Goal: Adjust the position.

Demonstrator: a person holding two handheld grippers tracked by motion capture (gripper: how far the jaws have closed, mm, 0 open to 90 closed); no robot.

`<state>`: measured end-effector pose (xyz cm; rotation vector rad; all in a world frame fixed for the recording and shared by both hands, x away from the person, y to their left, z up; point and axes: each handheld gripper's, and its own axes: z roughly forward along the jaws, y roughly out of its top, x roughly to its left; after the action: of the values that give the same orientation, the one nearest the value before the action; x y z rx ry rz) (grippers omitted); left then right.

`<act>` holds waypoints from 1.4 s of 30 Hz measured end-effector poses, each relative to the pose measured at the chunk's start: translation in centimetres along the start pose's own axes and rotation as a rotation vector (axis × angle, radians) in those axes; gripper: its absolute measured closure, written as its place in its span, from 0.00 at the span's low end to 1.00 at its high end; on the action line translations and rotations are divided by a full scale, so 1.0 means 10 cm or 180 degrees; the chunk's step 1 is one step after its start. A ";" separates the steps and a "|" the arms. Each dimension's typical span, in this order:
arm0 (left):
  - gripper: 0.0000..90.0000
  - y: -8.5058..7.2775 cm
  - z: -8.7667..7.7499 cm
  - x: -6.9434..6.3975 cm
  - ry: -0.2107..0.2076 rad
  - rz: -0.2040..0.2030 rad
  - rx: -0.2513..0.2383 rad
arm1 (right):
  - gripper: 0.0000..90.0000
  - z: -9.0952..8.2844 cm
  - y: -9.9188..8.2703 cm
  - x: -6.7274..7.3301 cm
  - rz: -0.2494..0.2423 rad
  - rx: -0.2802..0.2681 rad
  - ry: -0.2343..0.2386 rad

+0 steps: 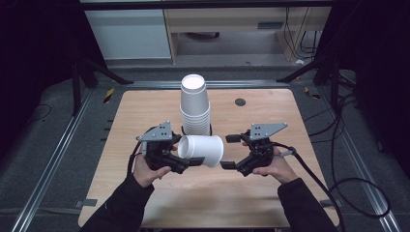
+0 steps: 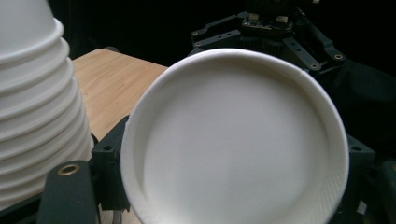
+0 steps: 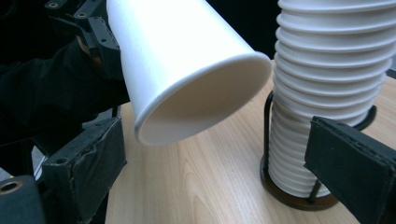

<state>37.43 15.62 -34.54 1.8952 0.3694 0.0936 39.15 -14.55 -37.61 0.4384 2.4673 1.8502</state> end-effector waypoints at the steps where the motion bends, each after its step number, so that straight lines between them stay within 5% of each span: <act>1: 0.23 0.00 0.00 0.00 -0.0012 0.0005 0.0003 | 0.06 0.00 0.00 0.00 0.0000 0.0000 0.0000; 16: 0.23 0.04 0.13 0.00 -0.0303 0.0107 0.0059 | 0.06 0.00 -0.01 0.02 -0.0026 0.0020 0.0183; 42: 0.23 0.08 0.29 -0.08 -0.0480 0.0214 0.0099 | 0.09 0.15 -0.05 0.06 -0.0081 0.0195 0.0441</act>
<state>37.58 12.52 -34.76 1.9318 0.2058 -0.0105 38.77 -13.10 -38.47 0.2885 2.6105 1.8600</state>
